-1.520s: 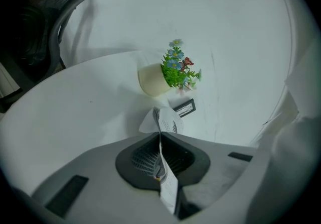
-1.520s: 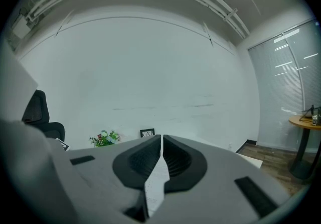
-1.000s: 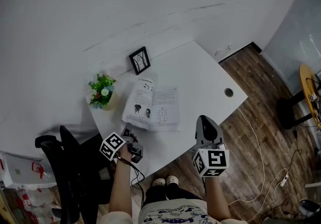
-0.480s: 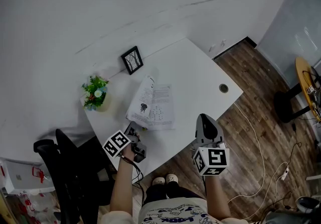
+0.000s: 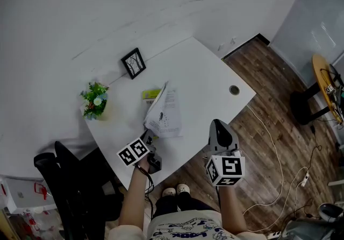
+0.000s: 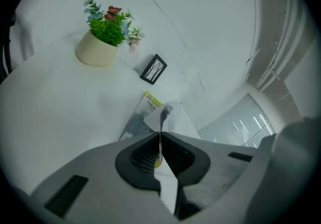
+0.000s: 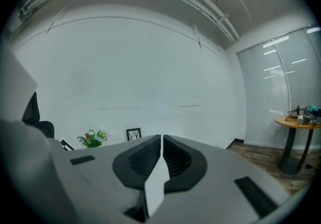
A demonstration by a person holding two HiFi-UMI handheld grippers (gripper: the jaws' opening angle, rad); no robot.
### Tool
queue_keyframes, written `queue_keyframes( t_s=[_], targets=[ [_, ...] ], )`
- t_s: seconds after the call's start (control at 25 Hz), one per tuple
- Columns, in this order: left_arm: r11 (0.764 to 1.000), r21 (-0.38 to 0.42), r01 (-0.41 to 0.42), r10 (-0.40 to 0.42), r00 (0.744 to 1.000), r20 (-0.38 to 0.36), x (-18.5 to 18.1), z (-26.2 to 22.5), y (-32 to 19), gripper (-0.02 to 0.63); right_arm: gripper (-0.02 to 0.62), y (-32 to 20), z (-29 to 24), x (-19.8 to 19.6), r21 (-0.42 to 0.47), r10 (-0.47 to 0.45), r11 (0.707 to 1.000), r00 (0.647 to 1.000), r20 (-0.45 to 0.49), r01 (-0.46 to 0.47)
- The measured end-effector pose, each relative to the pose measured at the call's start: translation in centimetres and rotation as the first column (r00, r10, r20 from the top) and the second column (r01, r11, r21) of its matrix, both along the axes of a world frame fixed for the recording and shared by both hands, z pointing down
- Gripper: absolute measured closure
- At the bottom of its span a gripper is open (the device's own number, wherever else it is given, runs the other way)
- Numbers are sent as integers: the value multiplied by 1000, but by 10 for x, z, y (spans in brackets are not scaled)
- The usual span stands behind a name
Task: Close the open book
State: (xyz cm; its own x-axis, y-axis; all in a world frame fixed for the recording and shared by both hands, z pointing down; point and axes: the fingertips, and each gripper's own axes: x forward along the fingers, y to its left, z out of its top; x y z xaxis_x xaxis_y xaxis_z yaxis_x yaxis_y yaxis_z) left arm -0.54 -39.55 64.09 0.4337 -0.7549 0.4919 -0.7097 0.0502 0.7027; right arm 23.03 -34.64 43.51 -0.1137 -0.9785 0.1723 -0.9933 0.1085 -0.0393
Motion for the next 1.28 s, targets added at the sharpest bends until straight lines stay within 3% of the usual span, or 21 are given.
queue_keyframes(
  t_s=[0.32, 0.48, 0.68, 0.92, 1.16, 1.28],
  targets=[
    [994, -24, -104, 106, 988, 108, 37, 14, 4, 574, 560, 3, 5, 16, -12, 32, 999, 999, 1, -32],
    [986, -26, -163, 165, 970, 176, 52, 19, 7, 574, 560, 5, 8, 25, -18, 54, 998, 999, 3, -54],
    [969, -25, -245, 243, 931, 273, 72, 24, 9, 574, 560, 9, 11, 36, -23, 79, 997, 997, 5, -79],
    [945, -49, -324, 321, 886, 335, 94, 35, 19, 572, 560, 14, 11, 48, -26, 103, 994, 995, 9, -103],
    [910, -68, -410, 397, 810, 432, 109, 45, 24, 566, 560, 18, 12, 57, -29, 120, 992, 993, 6, -119],
    [898, -71, -435, 416, 783, 461, 112, 46, 25, 551, 559, 19, 12, 59, -27, 123, 992, 992, 7, -123]
  ],
)
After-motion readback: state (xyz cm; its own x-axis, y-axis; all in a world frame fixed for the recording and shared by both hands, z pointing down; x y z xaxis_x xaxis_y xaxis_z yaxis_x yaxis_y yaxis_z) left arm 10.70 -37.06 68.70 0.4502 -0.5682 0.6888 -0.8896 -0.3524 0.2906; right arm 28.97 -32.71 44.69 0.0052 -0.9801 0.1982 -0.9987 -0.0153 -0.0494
